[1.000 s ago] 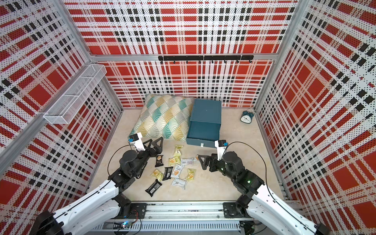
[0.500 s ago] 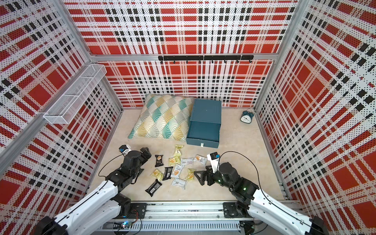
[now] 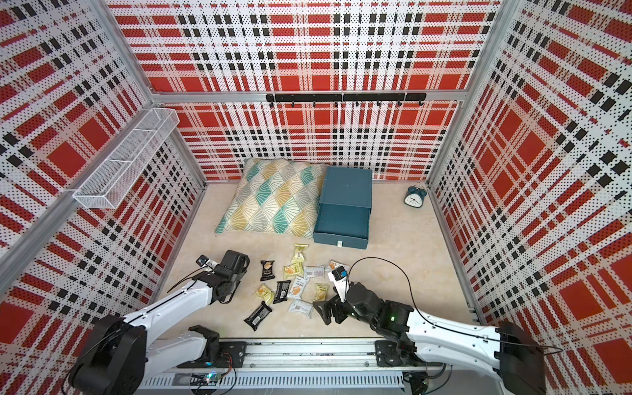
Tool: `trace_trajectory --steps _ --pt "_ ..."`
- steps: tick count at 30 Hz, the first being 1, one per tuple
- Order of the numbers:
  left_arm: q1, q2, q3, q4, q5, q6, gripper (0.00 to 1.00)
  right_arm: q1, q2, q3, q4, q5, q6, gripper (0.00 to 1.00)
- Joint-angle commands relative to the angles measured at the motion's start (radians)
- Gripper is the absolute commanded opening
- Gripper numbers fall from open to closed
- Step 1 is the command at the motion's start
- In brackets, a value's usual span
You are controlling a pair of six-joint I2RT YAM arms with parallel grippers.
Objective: Place the cookies into the drawer by color
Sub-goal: Pick up the cookie at the center of the board.
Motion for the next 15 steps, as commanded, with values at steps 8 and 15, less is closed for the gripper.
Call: trace_trajectory --steps 8,15 --pt "-0.012 0.021 0.029 -0.067 -0.017 -0.038 0.76 0.039 0.058 0.044 0.087 0.091 -0.045 1.0" --pt "-0.058 -0.096 0.077 -0.186 -0.059 -0.099 0.83 0.042 0.046 0.044 0.08 0.116 -0.039 1.0"
